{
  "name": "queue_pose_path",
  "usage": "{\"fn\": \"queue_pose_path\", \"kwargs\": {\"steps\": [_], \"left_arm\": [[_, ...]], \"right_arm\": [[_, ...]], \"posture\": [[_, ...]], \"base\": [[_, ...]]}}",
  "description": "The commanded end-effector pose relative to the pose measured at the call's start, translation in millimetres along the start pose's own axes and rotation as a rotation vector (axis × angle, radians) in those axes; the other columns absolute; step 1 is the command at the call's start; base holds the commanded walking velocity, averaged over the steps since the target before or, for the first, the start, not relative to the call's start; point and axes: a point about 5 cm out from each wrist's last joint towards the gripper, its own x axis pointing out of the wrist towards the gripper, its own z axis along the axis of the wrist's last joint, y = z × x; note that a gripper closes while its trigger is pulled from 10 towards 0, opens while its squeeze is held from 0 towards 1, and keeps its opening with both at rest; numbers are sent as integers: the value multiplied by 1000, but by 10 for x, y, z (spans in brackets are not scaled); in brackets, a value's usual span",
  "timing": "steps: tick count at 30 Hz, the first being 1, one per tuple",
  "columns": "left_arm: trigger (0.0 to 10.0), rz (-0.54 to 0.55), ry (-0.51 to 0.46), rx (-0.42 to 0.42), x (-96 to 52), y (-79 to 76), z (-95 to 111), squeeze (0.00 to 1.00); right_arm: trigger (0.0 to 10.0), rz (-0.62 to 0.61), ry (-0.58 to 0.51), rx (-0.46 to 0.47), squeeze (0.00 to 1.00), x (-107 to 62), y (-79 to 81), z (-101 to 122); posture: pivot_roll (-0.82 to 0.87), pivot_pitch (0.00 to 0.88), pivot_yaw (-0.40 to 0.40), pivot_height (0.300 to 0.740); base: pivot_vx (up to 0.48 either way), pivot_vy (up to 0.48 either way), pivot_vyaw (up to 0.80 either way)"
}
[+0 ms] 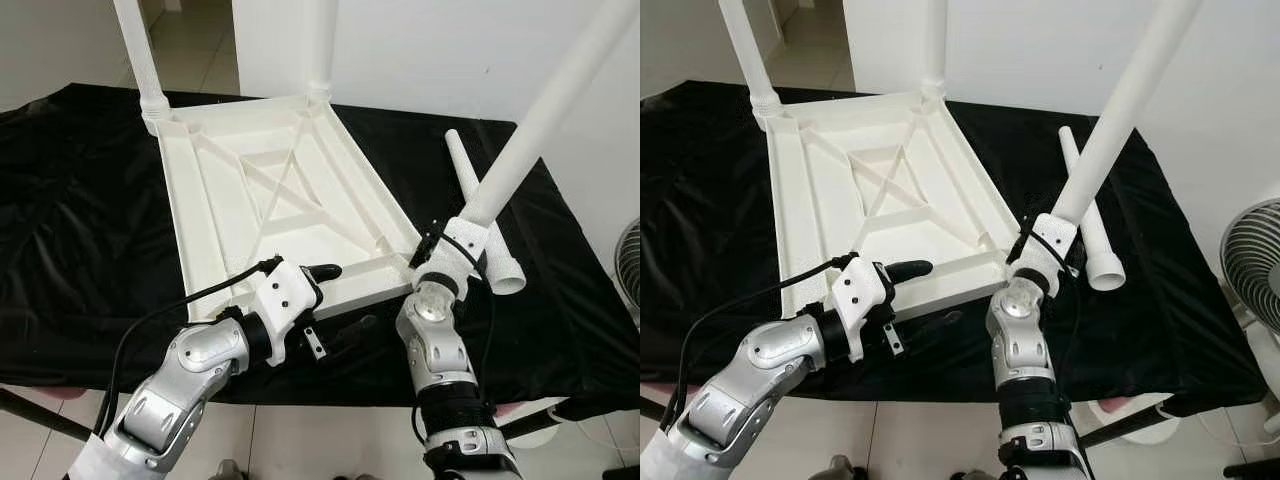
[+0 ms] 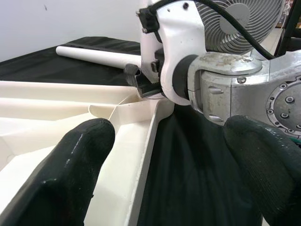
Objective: Building children table
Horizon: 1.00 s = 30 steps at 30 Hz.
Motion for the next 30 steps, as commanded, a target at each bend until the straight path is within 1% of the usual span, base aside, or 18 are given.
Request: {"fn": "queue_pose_path", "kwargs": {"steps": [1, 10, 11, 13, 14, 17, 18, 20, 22, 23, 25, 26, 28, 30], "left_arm": [[10000, -13, 11, -1, 2, -19, -23, 0], [10000, -10, 9, 0, 8, -18, -21, 0], [10000, -9, 9, -1, 9, -19, -22, 0], [10000, -10, 9, -2, 9, -23, -23, 0], [10000, -9, 9, -3, 8, -23, -24, 0], [10000, -9, 10, -3, 8, -24, -25, 0], [10000, -8, 10, -4, 9, -25, -27, 0], [10000, -8, 10, -4, 9, -25, -27, 0], [10000, -7, 11, -7, 13, -33, -35, 0], [10000, -7, 11, -7, 13, -33, -35, 0], [10000, -9, 11, -10, 17, -40, -38, 0], [10000, -10, 11, -10, 19, -40, -38, 0], [10000, -10, 11, -10, 20, -40, -37, 0], [10000, -10, 13, -12, 21, -44, -43, 0]], "right_arm": [[10000, -10, 27, 9, 1000, -17, -22, -64], [10000, 18, 7, 5, 1000, 18, -14, -24], [10000, 46, 2, 11, 906, 33, -10, -5], [10000, 111, -24, 9, 0, 59, -6, 43], [10000, 143, -39, 22, 0, 64, -13, 63], [10000, 178, -56, 38, 0, 68, -22, 86], [10000, 217, -65, 36, 0, 86, -66, 94], [10000, 217, -65, 36, 0, 86, -66, 94], [10000, 293, -90, 12, 0, 120, -148, 115], [10000, 293, -90, 12, 0, 120, -148, 115], [10000, 370, -104, -4, 0, 144, -207, 127], [10000, 437, -99, 2, 0, 150, -241, 124], [10000, 506, -92, 12, 0, 152, -274, 120], [10000, 588, -97, -32, 0, 164, -329, 103]], "posture": [[123, 91, -42, 740], [122, 90, -47, 740], [121, 90, -47, 740], [120, 91, -48, 740], [119, 91, -50, 740], [119, 91, -50, 740], [115, 91, -52, 740], [115, 91, -52, 740], [109, 91, -53, 740], [109, 91, -53, 740], [109, 91, -53, 740], [109, 91, -53, 740], [109, 91, -53, 740], [107, 86, -54, 740]], "base": [[0, 0, 0], [0, 0, 0], [0, 0, 0], [0, 0, 0], [0, 0, 0], [0, 0, 0], [0, 0, 0], [0, 0, 0], [0, 0, 0], [0, 0, 0], [0, 0, 0], [0, 0, 0], [0, 0, 0], [0, 0, 0]]}}
